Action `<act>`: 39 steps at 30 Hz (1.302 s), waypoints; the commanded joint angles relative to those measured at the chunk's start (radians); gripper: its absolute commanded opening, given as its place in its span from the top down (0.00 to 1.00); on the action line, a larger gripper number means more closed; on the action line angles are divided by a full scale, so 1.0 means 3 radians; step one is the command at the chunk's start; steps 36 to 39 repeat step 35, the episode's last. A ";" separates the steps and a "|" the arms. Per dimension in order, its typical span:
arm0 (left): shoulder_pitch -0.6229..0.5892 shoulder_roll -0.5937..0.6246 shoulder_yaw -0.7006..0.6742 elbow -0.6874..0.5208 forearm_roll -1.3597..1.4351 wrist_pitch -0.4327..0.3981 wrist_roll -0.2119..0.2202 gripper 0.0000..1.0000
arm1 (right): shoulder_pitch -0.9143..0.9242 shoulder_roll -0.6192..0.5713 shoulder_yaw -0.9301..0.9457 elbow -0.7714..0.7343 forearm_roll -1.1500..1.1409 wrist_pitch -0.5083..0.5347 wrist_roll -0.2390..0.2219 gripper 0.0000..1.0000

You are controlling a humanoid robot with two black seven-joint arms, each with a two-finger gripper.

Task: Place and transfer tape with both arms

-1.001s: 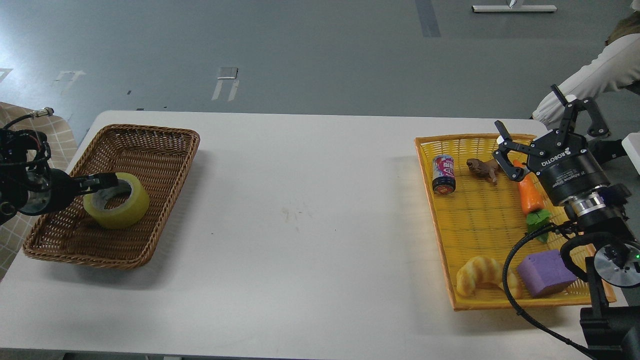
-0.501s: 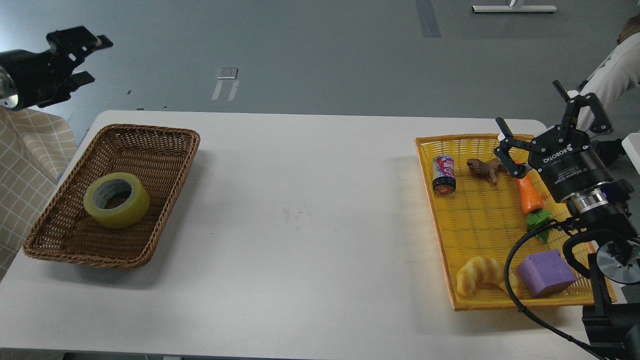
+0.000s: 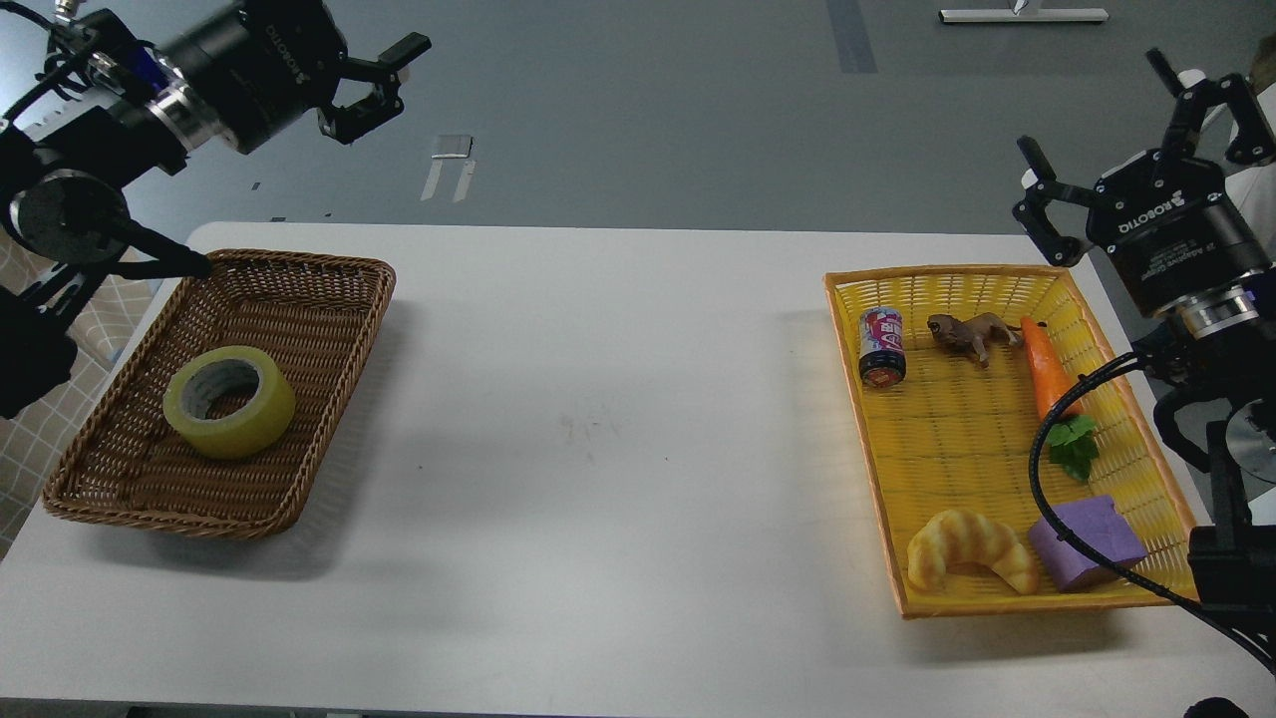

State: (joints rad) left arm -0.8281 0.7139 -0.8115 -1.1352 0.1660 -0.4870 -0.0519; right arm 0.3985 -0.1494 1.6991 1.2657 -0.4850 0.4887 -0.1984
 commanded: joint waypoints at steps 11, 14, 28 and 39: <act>0.0709 -0.0446 -0.0772 -0.0317 -0.0001 -0.0006 -0.0006 0.02 | 0.0655 0.0012 -0.0218 -0.0522 0.0001 0.0000 0.0007 0.00; 0.0863 -0.0600 -0.0884 -0.0317 -0.0001 -0.0006 -0.0062 0.02 | 0.0717 0.0043 -0.0223 -0.0639 0.0001 0.0000 0.0012 0.00; 0.1098 -0.1137 -0.0910 -0.0184 0.0045 -0.0006 -0.0057 0.02 | 0.0681 0.0130 -0.0213 -0.0742 0.0001 0.0000 0.0022 0.00; 0.1098 -0.1173 -0.0915 -0.0138 0.0045 -0.0006 -0.0057 0.02 | 0.0640 0.0191 -0.0203 -0.0721 0.0001 0.0000 0.0022 0.00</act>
